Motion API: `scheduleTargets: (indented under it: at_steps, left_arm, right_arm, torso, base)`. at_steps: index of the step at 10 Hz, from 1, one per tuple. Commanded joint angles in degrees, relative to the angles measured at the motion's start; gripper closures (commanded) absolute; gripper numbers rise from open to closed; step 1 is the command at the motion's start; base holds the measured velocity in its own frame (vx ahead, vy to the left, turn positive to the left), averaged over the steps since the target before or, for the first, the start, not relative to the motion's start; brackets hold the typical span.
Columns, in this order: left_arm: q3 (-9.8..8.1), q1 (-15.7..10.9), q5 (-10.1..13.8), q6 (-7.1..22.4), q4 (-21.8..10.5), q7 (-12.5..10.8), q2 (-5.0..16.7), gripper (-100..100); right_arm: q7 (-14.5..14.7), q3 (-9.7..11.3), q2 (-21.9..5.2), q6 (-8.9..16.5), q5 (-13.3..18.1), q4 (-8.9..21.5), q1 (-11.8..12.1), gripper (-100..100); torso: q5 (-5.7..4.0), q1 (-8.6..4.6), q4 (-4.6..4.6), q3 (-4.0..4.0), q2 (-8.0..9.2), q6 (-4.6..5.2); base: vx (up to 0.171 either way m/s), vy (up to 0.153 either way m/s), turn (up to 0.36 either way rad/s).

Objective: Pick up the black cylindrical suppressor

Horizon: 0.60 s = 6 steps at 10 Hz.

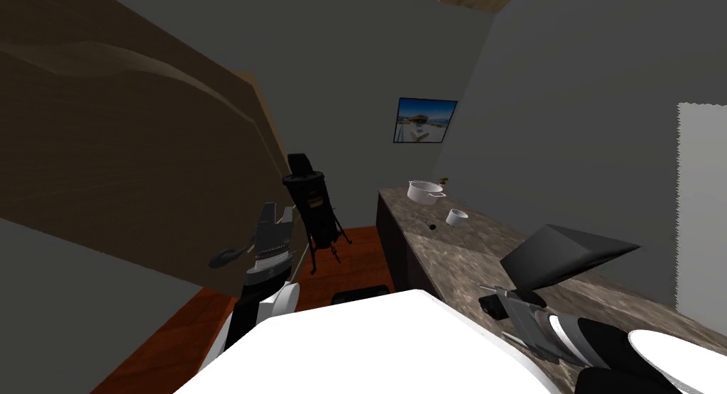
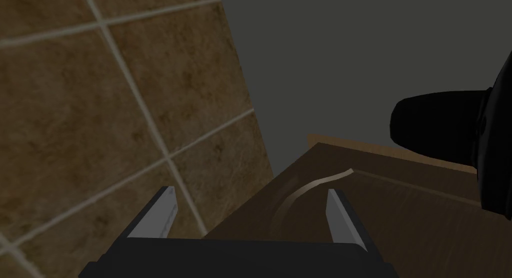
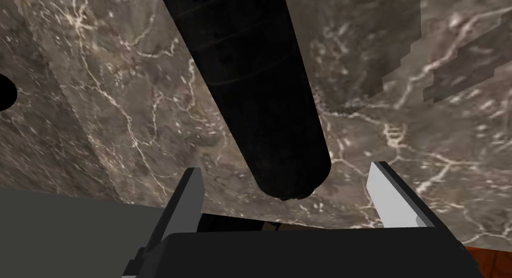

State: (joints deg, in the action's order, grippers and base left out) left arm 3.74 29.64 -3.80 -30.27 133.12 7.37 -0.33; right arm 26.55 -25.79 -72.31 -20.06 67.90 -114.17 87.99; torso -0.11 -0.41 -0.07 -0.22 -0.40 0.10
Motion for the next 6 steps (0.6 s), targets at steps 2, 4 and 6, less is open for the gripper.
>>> scheduleTargets:
  at_steps: [2,4,6]
  left_arm:
    - [0.0,0.0,0.0,0.0,0.0,0.0,0.0,0]
    - [-0.01,0.0,0.0,0.0,0.0,0.0,0.0,0]
    - [0.0,0.0,0.0,0.0,0.0,0.0,0.0,0]
  right_arm:
    - [0.9,0.1,-2.2,0.7,3.1,2.0,3.1,-100]
    - [0.8,0.3,-2.7,0.6,3.2,2.5,3.0,-100]
    - [1.3,2.4,-2.3,1.3,3.4,3.5,1.4,-100]
  torso:
    - [-0.01,-0.07,0.0,0.0,-0.01,0.03]
    - [-0.03,-0.1,0.0,-0.02,-0.04,0.02]
    - [0.05,0.24,0.02,0.03,0.05,0.06]
  base:
    - [0.022,-0.103,0.176]
    - [0.019,-0.071,0.093]
    - [0.001,-0.004,0.037]
